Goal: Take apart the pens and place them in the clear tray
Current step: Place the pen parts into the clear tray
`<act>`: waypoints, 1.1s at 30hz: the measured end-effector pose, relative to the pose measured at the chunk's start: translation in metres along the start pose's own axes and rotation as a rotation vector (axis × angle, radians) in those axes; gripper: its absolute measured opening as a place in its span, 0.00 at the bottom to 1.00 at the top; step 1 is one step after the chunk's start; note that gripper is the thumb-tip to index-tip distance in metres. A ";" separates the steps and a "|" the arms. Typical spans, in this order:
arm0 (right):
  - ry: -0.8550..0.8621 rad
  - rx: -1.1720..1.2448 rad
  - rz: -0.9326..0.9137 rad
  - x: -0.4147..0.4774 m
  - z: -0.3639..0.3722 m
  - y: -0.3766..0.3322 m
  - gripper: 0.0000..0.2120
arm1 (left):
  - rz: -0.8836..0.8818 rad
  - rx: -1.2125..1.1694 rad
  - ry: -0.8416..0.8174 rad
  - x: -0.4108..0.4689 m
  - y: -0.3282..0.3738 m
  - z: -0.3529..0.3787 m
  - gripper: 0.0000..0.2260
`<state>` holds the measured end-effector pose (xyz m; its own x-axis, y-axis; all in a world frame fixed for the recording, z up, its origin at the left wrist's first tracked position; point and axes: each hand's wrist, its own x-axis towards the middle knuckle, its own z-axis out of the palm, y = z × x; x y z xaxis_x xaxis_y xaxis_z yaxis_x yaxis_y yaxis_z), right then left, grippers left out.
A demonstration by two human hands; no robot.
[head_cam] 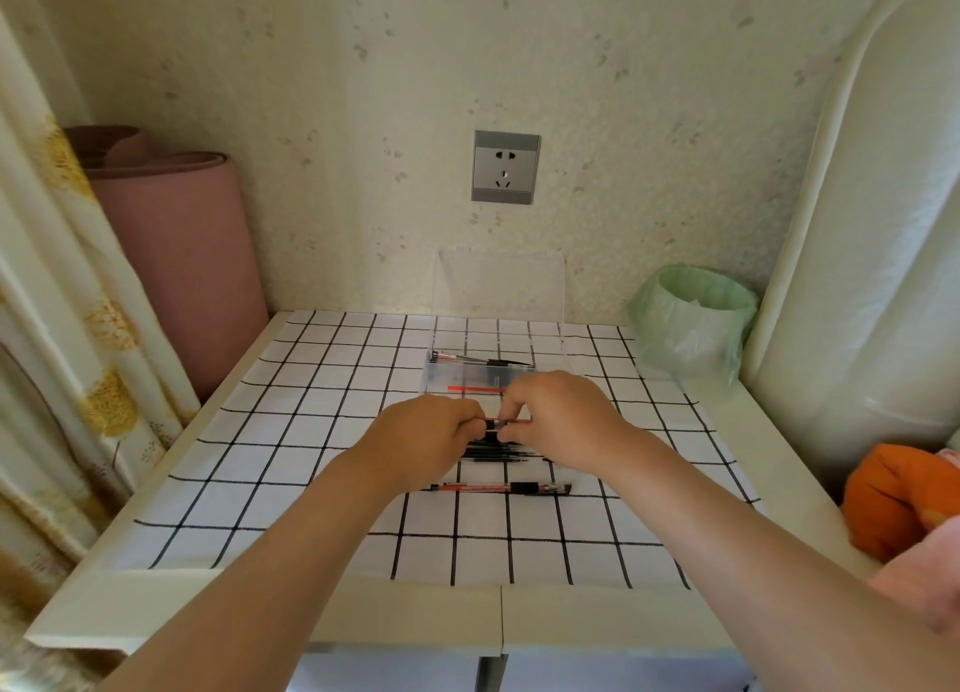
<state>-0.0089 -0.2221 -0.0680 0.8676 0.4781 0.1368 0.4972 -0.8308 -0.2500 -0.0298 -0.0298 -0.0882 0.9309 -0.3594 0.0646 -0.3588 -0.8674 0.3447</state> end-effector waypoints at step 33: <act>-0.119 0.058 0.084 -0.003 -0.007 0.011 0.06 | -0.067 -0.039 0.052 -0.004 -0.003 -0.012 0.08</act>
<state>-0.0055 -0.2346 -0.0649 0.8979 0.4403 -0.0003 0.4184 -0.8534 -0.3108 -0.0311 -0.0215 -0.0782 0.9553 -0.2820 0.0887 -0.2939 -0.8745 0.3858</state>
